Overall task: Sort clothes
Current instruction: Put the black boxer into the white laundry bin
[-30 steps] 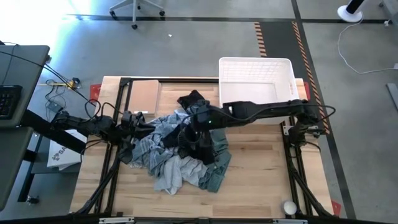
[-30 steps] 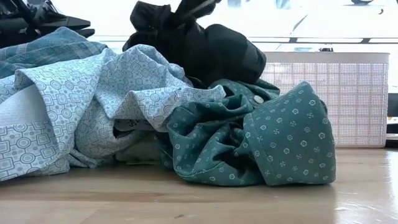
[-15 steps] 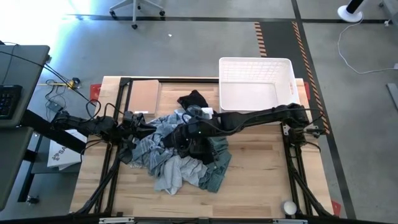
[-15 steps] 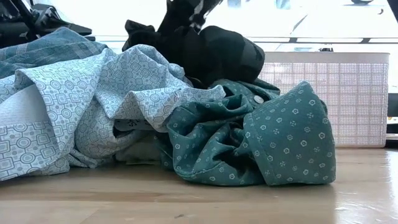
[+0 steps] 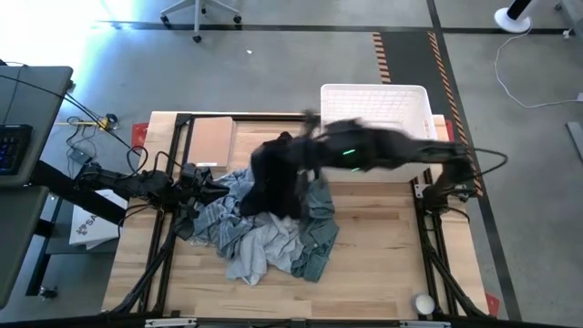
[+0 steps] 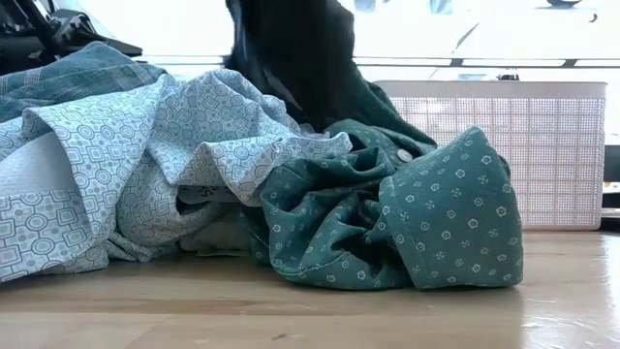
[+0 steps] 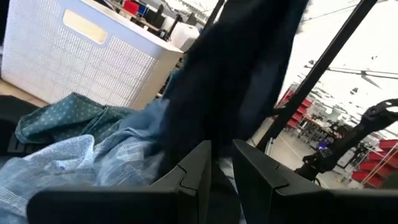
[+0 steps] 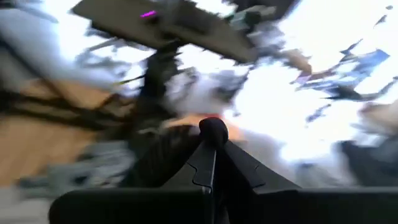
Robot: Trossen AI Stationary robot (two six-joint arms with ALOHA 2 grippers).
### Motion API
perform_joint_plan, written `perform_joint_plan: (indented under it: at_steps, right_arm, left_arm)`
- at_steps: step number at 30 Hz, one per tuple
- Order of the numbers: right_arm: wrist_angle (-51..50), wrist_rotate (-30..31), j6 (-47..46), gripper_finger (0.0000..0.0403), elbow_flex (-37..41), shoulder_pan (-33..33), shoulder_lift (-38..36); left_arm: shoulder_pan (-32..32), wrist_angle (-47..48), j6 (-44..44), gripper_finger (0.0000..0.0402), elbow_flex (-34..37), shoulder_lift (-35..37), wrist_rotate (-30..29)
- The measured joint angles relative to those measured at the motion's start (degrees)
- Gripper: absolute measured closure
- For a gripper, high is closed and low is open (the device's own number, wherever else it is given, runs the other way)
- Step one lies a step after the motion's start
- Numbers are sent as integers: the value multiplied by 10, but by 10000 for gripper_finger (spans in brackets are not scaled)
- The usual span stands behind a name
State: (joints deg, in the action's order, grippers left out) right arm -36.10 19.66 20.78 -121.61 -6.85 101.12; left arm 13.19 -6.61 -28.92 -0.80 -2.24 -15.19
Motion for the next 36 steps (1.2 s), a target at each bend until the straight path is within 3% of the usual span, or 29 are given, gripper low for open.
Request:
perform_joint_plan:
  at_steps: [7, 9, 12, 20, 25, 32, 34, 36]
  right_arm:
    - [-106, 312, 33, 398, -26, 5, -115]
    - [-157, 359, 2, 398, -24, 17, -144]
    - [-264, 369, -87, 398, -24, 51, -179]
    - [-539, 363, -348, 397, -22, 165, -187]
    - [-478, 265, -289, 369, 49, 200, -186]
    - [-395, 231, -253, 284, 181, 238, -186]
    - [-334, 159, -224, 266, 212, 241, -186]
    - [-244, 43, -198, 255, 236, 240, -186]
  left_arm:
    - [0, 5, 0, 339, 0, 0, 7]
    - [0, 5, 0, 339, 0, 0, 7]
    - [0, 5, 0, 339, 0, 0, 1]
    - [0, 4, 0, 339, 0, 0, -6]
    - [0, 3, 0, 339, 0, 0, -6]
    - [0, 4, -6, 339, 0, 0, -4]
    - [0, 3, -5, 339, 0, 0, -4]
    - [0, 4, -5, 339, 0, 0, -4]
